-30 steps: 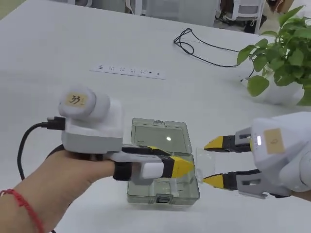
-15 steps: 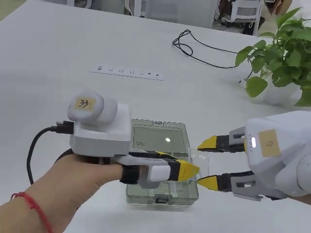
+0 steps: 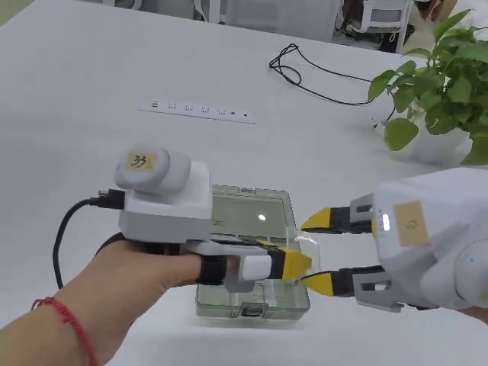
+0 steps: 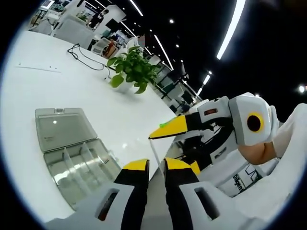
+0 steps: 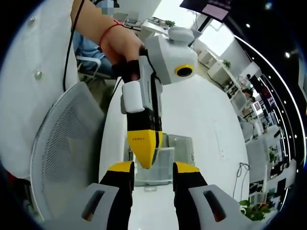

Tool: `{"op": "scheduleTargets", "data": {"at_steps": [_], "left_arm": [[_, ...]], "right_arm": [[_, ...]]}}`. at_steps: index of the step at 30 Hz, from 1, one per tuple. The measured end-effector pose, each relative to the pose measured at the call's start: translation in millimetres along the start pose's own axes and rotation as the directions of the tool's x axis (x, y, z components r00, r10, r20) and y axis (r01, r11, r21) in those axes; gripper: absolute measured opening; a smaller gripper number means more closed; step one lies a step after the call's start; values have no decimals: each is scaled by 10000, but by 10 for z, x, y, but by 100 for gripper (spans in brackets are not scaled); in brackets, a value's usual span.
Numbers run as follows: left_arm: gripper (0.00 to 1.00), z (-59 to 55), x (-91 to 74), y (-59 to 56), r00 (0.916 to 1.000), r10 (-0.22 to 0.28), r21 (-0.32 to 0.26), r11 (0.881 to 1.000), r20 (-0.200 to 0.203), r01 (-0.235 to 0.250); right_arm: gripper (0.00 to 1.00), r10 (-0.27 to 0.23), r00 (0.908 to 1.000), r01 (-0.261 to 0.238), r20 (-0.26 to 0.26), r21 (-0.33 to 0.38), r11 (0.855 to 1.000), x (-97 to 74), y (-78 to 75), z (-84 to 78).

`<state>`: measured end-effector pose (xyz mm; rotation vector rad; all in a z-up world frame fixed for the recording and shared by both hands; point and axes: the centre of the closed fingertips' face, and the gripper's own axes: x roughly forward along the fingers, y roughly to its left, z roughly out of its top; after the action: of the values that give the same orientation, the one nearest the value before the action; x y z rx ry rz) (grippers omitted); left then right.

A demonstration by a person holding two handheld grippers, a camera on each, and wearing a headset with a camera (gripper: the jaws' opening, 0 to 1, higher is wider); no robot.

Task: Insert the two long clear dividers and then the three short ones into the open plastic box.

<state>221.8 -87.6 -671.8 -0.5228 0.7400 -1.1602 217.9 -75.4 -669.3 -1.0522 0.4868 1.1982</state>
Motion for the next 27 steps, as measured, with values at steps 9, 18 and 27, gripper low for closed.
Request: {"op": "scheduleTargets", "data": {"at_steps": [9,18,27], "left_arm": [[0,16,11,-23,9999,-133,-155,9998,59,133],[0,1,12,-18,9999,-121,-283,9995,3,121],[0,1,10,-4,9999,-15,-508,9987,105,21]], "right_arm": [[33,18,9999,-19,-125,-66,10000,12,-3,-11],[33,29,9999,-31,-165,-117,9999,25,4,-12],[34,-130,9998,126,-172,-215,9997,23,-4,0]]}}
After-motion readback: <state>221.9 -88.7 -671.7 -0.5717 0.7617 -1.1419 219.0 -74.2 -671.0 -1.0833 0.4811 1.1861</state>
